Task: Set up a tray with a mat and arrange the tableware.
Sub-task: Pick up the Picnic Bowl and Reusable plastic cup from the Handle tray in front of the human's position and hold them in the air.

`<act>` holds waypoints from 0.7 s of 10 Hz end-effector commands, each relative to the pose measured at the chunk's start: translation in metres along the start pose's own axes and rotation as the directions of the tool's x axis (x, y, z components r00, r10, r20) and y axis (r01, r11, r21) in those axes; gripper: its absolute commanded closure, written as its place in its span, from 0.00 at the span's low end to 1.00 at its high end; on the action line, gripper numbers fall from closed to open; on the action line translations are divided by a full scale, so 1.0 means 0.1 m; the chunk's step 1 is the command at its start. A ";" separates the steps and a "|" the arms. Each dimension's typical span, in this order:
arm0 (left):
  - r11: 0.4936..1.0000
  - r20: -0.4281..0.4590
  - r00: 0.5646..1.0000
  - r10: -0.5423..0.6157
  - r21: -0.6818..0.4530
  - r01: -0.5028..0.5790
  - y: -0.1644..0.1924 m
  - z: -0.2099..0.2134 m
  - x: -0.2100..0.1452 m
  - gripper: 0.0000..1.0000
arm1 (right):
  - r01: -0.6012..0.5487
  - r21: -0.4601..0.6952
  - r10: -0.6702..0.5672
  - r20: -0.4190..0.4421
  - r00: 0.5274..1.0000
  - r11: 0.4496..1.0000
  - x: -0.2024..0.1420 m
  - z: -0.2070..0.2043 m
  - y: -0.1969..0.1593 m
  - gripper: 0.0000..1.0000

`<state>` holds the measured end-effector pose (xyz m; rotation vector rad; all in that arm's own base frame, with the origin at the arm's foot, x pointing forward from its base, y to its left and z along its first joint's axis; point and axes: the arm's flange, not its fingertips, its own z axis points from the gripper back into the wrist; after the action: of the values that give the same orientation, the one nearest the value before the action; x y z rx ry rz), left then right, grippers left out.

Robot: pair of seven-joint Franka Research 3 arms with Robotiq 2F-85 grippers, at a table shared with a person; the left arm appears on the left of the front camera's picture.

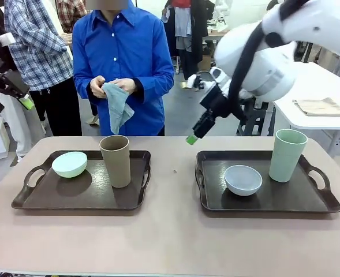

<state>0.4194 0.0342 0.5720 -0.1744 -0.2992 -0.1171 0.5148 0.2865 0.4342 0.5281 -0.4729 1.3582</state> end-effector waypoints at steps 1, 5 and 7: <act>1.000 -0.045 0.999 0.022 -0.020 -0.023 0.11 -0.07 0.07 0.00 | -0.148 0.087 0.136 0.133 0.982 0.985 -0.01 -0.21 -0.19 0.00; 0.992 -0.106 0.993 0.042 -0.112 -0.054 0.21 -0.63 0.11 0.00 | -0.226 0.242 0.162 0.260 0.952 0.944 0.12 -0.63 -0.26 0.00; 0.988 -0.050 0.995 0.082 -0.124 -0.088 0.19 -0.62 0.11 0.00 | -0.226 0.208 0.177 0.233 0.956 0.951 0.13 -0.65 -0.21 0.00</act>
<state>0.4522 0.0402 0.5086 -0.2824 -0.1827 -0.0569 0.5386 0.3340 0.3845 0.8775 -0.5430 1.5643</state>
